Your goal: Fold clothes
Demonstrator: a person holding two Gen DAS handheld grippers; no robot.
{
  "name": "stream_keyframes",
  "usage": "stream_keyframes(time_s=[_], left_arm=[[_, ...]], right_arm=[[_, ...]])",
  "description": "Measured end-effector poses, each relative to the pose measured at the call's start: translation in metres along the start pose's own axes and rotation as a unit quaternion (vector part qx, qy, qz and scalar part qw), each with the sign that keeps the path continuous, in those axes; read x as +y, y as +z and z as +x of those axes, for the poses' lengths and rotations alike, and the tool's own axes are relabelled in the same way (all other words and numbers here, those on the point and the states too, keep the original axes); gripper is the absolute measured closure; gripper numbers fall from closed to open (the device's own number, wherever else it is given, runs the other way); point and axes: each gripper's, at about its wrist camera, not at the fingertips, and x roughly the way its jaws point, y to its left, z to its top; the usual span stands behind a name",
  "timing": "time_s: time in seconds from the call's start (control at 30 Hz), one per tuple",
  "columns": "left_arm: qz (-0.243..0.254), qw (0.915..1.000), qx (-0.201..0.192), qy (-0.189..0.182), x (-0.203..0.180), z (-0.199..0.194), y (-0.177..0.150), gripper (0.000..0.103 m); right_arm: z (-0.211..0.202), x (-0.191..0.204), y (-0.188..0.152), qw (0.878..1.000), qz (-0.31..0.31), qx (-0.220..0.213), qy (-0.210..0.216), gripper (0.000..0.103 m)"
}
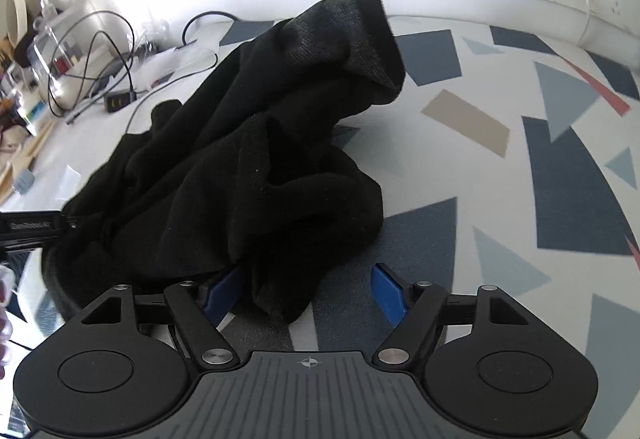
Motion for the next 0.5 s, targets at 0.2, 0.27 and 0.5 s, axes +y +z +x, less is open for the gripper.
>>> stream_keyframes(time_s=[0.2,0.27,0.5], left_arm=[[0.002,0.9998,0.017,-0.013,-0.01,0.002,0.003,0.081],[0.008,0.9993,0.027,-0.026,-0.02,0.005,0.004,0.081],[0.043,0.9897,0.062,-0.121,-0.095,0.033,-0.002,0.08]], right_arm=[[0.018,-0.002,0.006,1.0,-0.011,-0.015,-0.008,0.09],[0.015,-0.012,0.008,1.0,0.0,-0.015,-0.015,0.092],[-0.075,-0.131,0.024,0.958,0.157,-0.135,-0.2,0.095]])
